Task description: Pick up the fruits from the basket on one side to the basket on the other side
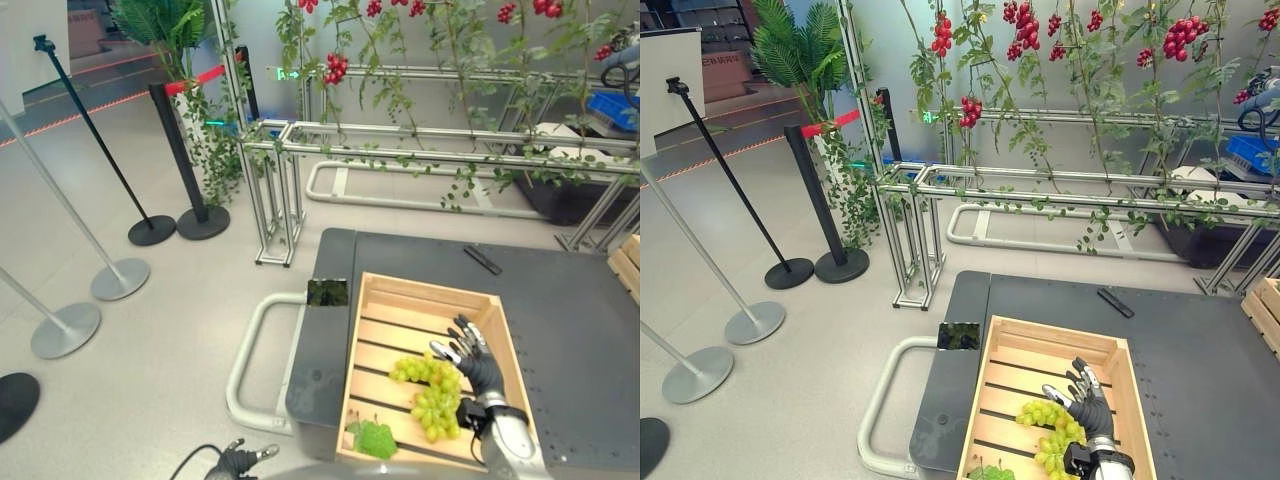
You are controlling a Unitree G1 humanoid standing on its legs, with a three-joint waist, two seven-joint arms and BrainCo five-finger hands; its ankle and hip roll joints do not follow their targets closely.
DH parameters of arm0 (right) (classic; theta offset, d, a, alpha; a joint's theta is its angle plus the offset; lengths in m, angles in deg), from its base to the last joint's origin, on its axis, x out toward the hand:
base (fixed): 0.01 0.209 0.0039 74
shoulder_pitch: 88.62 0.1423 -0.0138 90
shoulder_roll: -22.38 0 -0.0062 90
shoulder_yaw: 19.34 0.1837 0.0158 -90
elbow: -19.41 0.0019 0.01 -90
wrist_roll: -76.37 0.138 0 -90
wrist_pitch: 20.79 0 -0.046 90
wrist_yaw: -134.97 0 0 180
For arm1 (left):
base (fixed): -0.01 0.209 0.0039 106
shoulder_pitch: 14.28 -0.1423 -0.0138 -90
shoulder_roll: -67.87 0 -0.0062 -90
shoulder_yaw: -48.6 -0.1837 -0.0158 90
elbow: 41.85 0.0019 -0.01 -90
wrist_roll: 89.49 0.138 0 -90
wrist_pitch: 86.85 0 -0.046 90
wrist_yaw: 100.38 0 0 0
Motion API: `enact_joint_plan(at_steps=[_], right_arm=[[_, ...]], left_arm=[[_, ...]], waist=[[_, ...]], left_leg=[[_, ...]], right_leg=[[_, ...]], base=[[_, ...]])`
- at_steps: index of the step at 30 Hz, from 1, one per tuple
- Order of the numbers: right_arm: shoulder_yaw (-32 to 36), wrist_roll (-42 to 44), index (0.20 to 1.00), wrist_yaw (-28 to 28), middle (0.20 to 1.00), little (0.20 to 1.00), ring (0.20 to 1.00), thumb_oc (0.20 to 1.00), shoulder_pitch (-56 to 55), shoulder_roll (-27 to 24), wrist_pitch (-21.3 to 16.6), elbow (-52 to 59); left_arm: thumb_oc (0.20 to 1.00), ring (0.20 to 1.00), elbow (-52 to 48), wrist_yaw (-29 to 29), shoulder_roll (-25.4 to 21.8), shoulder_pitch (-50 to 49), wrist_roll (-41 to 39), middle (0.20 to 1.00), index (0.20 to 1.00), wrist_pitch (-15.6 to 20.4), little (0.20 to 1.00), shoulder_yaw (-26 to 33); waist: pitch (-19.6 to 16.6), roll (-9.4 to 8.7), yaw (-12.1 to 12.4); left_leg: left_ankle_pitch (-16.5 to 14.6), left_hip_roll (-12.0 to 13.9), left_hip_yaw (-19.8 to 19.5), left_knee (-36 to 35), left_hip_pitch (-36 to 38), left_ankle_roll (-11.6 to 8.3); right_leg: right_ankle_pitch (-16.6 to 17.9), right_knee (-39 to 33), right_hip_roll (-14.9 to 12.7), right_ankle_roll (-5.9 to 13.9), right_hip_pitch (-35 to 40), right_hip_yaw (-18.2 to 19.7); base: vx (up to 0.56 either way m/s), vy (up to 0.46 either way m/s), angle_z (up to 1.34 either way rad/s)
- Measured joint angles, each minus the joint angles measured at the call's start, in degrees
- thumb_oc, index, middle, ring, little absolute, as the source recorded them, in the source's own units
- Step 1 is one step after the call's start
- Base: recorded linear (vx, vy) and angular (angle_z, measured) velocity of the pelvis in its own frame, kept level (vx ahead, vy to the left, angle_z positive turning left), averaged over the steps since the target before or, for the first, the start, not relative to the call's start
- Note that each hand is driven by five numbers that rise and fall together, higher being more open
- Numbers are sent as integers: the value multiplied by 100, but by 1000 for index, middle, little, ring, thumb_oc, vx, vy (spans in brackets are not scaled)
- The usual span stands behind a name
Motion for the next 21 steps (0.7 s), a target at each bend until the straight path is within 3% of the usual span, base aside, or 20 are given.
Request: enact_joint_plan(at_steps=[21], right_arm=[[-5, 117, 1000, 66, 1000, 1000, 1000, 1000, 10, 1, 0, -1]], left_arm=[[1000, 1000, -60, 107, 16, -5, -3, 1000, 1000, 9, 1000, 2]], waist=[[9, -1, -3]], left_leg=[[6, -8, -4, 2, -106, 7]], right_leg=[[7, 25, -1, 4, -118, -2]], base=[[-2, 2, 0]])
